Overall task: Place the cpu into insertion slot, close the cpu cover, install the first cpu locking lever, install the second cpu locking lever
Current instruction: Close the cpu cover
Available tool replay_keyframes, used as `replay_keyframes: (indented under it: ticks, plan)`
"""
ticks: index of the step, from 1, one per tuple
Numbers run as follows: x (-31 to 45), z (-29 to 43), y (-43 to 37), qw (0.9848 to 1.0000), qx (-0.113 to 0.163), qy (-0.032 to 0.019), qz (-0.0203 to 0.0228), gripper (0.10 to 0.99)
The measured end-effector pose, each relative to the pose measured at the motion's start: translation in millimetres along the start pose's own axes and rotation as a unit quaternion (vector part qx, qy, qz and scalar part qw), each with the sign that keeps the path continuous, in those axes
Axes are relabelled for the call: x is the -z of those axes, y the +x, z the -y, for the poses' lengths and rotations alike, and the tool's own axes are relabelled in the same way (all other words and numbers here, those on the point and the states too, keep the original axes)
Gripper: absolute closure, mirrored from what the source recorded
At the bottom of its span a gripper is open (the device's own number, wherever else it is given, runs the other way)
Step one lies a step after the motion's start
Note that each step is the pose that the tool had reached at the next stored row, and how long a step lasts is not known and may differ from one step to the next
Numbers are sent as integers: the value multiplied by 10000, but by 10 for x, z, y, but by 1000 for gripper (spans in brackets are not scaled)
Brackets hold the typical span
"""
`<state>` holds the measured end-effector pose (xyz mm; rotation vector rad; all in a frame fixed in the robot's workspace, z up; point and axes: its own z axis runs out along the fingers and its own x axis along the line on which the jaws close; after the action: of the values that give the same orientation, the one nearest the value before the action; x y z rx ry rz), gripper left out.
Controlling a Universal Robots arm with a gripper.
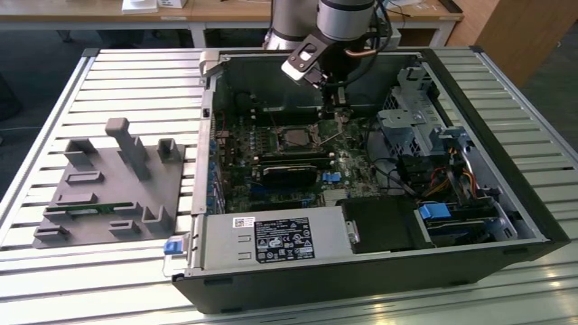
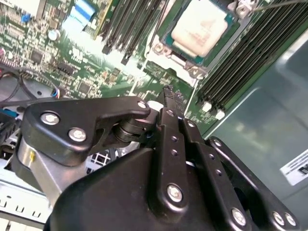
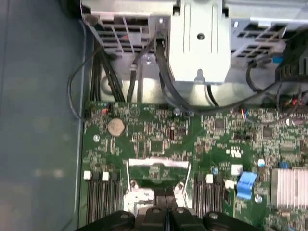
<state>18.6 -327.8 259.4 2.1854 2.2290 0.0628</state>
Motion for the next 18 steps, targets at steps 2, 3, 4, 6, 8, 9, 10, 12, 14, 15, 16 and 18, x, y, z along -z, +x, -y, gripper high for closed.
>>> replay_keyframes:
  ticks: [2,3,4,6,8,9,10,12,14,15,16,18]
  plan:
    - [-7,-51,5,10000,4,0,-1,980]
    - [-10,-71,9,10000,4,2,-1,980]
    - [-13,-85,14,10000,4,3,-1,980]
    - [-21,-103,25,10000,4,4,-1,980]
    - [-30,-125,33,10000,4,4,-2,980]
    - [-33,-142,36,10000,4,5,-2,980]
    - [-35,-157,39,10000,4,7,-1,980]
    - [-41,-185,45,10000,3,8,-1,980]
    - [-47,-220,56,10000,4,12,0,980]
    - [-51,-232,61,10000,4,12,0,980]
    - [-56,-244,65,10000,4,12,-1,980]
    - [-65,-273,69,10000,4,13,0,980]
